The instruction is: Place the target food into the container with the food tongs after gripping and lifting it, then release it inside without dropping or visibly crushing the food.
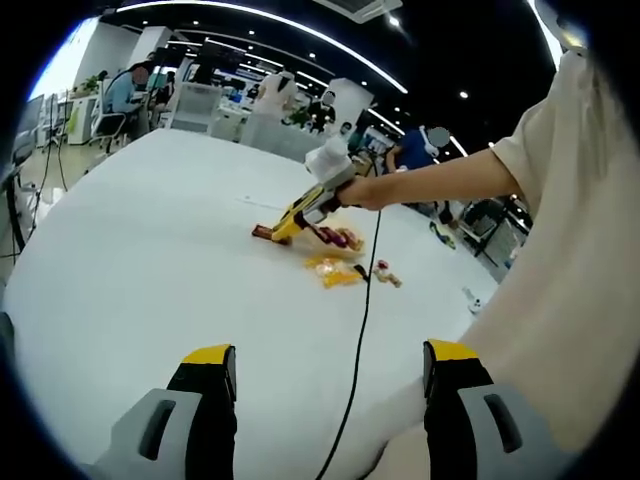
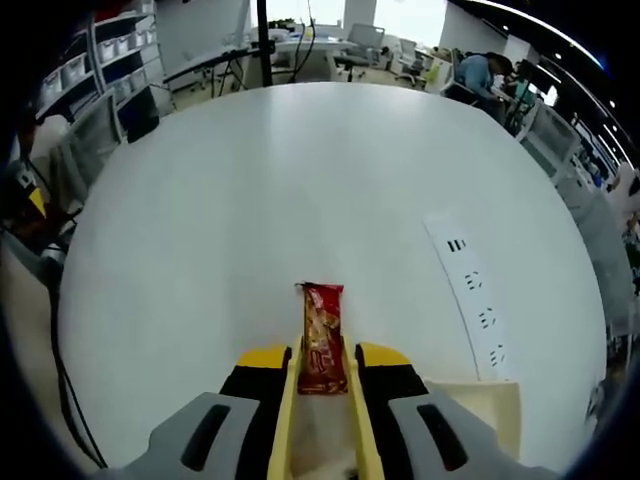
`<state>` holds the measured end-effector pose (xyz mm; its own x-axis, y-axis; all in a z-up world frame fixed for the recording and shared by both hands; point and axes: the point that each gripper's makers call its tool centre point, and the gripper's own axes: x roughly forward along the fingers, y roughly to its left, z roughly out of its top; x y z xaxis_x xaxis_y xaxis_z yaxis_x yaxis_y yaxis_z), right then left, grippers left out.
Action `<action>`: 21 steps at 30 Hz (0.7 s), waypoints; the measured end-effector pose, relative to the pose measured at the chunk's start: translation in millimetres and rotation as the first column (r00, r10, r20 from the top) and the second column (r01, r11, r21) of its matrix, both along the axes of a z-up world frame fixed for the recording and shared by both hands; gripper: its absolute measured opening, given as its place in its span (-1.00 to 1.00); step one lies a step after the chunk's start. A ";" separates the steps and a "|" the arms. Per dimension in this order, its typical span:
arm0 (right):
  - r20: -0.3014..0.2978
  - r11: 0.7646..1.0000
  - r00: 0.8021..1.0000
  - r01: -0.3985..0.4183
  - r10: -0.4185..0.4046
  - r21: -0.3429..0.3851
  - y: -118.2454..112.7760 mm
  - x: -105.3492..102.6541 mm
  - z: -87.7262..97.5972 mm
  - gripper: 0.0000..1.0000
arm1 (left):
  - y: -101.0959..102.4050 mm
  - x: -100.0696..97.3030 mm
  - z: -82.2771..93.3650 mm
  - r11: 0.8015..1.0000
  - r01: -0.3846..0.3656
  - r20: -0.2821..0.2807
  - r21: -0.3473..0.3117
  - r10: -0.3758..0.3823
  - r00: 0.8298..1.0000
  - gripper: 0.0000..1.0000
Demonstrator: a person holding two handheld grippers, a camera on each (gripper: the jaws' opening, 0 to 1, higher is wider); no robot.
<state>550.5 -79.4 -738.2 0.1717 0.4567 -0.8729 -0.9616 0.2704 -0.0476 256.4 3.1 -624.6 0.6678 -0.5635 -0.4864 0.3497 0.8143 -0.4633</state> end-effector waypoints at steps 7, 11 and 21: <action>-0.014 1.000 1.000 0.003 -0.003 -0.018 0.4 -2.2 -2.8 -0.53 | 3.0 -3.9 -2.5 1.000 -0.013 -0.011 -0.002 0.013 1.000 0.52; 0.001 1.000 1.000 0.011 -0.011 -0.021 -0.3 1.1 -3.3 -0.53 | 1.3 -2.1 -2.2 1.000 -0.012 -0.009 -0.005 0.012 1.000 0.52; 0.015 1.000 1.000 0.015 -0.015 0.020 2.0 1.7 13.5 -0.53 | 0.1 0.3 -1.1 1.000 -0.002 -0.006 -0.005 0.002 1.000 0.52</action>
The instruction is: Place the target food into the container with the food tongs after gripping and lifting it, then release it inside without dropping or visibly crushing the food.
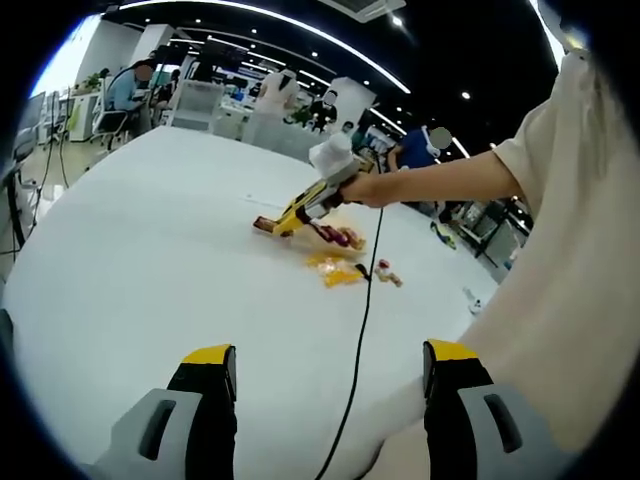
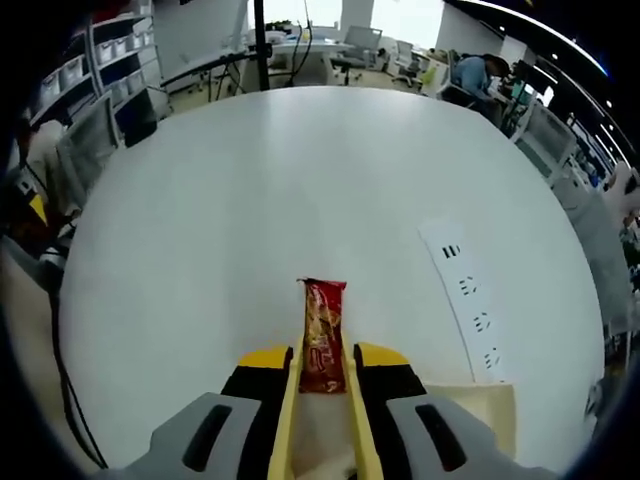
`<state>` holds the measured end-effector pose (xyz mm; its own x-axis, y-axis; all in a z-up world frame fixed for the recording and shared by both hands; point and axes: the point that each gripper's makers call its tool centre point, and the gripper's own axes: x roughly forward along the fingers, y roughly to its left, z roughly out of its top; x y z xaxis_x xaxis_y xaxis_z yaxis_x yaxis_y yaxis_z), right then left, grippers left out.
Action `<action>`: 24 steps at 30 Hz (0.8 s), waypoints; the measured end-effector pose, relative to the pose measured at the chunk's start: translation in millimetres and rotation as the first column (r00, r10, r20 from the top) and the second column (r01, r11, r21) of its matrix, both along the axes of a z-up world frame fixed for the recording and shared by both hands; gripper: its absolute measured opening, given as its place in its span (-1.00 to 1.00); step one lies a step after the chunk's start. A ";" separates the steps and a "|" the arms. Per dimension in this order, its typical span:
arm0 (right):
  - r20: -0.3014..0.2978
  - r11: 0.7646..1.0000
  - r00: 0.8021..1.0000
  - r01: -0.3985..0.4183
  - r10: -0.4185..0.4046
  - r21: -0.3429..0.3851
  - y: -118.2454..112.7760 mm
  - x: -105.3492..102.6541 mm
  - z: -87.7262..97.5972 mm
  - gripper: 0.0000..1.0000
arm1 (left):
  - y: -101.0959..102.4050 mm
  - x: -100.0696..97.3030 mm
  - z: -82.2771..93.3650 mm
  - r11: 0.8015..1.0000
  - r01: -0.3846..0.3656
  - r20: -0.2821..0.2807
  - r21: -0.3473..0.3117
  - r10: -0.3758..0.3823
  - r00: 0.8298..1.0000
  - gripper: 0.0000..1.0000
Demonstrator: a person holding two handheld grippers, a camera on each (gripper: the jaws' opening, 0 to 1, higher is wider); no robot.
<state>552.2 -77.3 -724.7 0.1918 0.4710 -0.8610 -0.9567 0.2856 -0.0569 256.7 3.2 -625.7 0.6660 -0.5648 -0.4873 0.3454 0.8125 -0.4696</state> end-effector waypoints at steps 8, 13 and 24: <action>0.023 1.000 1.000 0.013 -0.013 0.022 -1.7 -1.5 12.7 -0.53 | -3.5 2.3 3.5 1.000 0.018 0.013 0.000 -0.018 1.000 0.52; 0.018 0.999 1.000 0.024 -0.025 0.032 -6.6 -2.8 21.6 -0.53 | -3.9 1.7 6.0 1.000 0.027 0.022 0.000 -0.027 0.999 0.53; 0.051 0.999 0.998 0.037 -0.038 0.015 -20.4 -7.9 33.2 -0.54 | -5.9 1.9 11.3 0.999 0.046 0.041 0.002 -0.046 0.998 0.53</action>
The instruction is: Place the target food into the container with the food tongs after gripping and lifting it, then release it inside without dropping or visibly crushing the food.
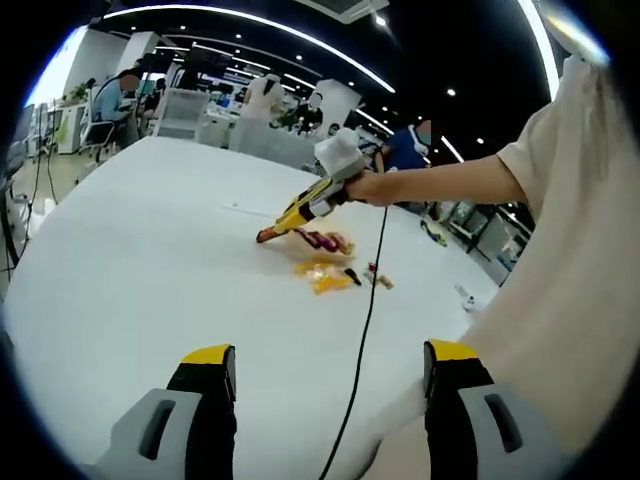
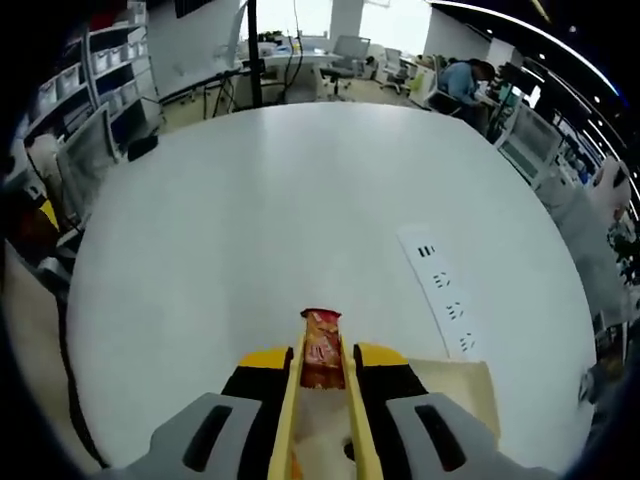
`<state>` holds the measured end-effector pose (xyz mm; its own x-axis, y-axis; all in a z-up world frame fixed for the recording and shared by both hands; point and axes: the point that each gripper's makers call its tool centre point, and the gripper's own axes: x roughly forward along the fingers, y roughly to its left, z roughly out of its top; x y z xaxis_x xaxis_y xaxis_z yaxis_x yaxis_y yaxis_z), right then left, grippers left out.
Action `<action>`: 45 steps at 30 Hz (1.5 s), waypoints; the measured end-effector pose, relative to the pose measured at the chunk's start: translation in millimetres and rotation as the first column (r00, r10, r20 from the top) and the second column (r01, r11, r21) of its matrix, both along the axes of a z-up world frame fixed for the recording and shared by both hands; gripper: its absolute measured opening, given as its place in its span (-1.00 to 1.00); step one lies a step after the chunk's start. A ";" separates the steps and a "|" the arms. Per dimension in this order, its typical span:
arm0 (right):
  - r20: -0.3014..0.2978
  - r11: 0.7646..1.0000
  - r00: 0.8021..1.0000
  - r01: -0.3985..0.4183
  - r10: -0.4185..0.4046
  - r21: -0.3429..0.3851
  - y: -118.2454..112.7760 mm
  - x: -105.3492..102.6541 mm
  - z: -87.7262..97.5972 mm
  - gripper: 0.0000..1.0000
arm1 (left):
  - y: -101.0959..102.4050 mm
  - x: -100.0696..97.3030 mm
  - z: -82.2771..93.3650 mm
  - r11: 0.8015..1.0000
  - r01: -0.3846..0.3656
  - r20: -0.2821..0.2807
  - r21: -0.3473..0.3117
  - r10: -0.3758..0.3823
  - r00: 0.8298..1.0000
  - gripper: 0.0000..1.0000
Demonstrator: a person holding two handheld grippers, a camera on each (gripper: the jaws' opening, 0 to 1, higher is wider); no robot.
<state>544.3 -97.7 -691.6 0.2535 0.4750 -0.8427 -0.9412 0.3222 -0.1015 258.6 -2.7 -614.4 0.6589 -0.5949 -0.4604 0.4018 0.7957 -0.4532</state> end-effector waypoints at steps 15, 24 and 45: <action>0.055 0.999 0.998 0.019 -0.021 0.042 -6.6 9.4 32.5 -0.53 | -5.1 0.6 6.9 1.000 0.024 0.028 0.005 -0.024 0.999 0.53; 0.090 0.997 0.994 0.053 -0.058 0.058 -21.2 13.1 53.5 -0.53 | -7.6 -2.2 10.8 0.999 0.046 0.047 0.011 -0.047 0.998 0.53; 0.174 0.990 0.976 0.123 -0.132 0.065 -58.1 19.6 91.3 -0.53 | -12.3 -13.5 19.1 0.995 0.095 0.082 0.025 -0.097 0.992 0.53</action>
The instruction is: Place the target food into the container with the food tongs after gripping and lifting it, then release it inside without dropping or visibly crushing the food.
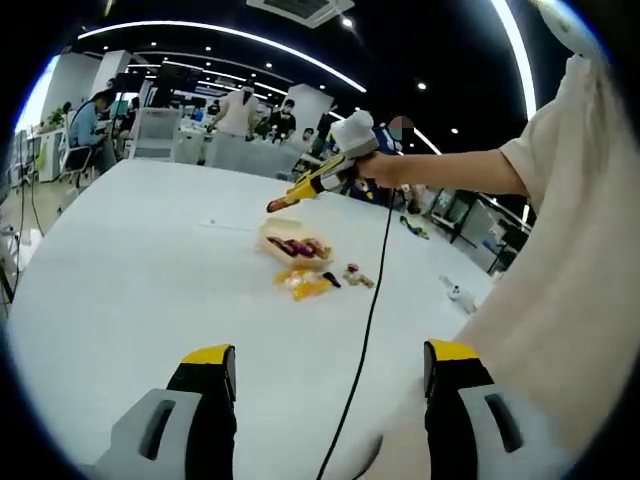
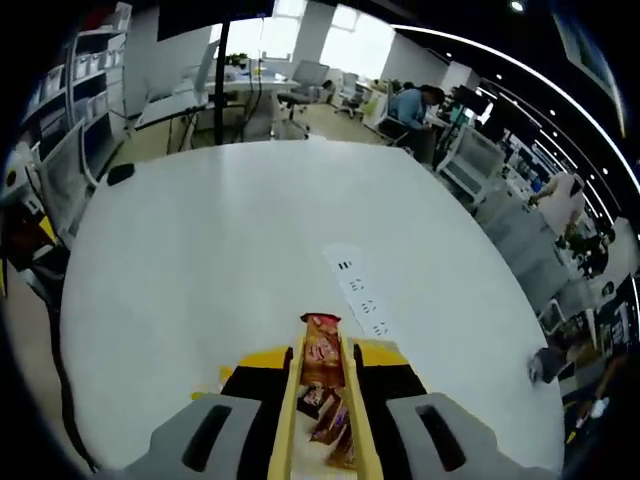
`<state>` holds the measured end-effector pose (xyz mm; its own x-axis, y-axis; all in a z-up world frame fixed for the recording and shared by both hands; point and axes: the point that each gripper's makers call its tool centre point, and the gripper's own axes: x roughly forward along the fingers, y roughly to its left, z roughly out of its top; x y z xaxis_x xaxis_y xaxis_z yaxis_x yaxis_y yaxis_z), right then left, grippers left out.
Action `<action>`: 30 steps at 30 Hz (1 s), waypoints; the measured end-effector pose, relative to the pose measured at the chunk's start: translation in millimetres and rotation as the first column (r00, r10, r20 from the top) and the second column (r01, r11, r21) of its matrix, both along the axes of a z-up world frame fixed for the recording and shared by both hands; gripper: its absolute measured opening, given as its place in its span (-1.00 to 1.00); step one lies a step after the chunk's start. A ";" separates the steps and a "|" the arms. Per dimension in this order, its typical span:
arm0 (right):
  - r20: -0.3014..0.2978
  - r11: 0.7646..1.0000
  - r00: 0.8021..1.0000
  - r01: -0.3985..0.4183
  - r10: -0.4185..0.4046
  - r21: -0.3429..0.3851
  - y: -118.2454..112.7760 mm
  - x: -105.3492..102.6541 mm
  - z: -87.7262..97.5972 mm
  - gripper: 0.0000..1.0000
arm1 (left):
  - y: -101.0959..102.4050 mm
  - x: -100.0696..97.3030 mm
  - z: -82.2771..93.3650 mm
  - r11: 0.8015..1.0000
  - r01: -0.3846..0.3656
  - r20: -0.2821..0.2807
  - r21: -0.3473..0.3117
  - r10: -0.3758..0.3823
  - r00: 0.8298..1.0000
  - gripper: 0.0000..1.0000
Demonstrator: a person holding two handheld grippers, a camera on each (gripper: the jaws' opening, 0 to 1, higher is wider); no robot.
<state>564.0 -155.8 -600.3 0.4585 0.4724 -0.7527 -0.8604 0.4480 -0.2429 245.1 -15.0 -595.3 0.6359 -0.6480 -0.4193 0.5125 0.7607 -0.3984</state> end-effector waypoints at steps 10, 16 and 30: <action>0.028 0.999 0.999 0.036 -0.036 0.003 -18.1 3.5 14.1 -0.53 | 1.4 -1.5 3.6 1.000 0.017 0.011 0.008 -0.017 1.000 0.53; 0.043 0.998 0.997 0.057 -0.057 0.003 -30.1 6.1 22.4 -0.53 | -3.2 -1.9 4.8 0.999 0.034 0.015 0.006 -0.034 0.999 0.53; 0.065 0.996 0.994 0.088 -0.088 0.003 -46.3 7.6 34.6 -0.53 | -6.8 -2.8 8.3 0.998 0.054 0.023 0.009 -0.054 0.998 0.53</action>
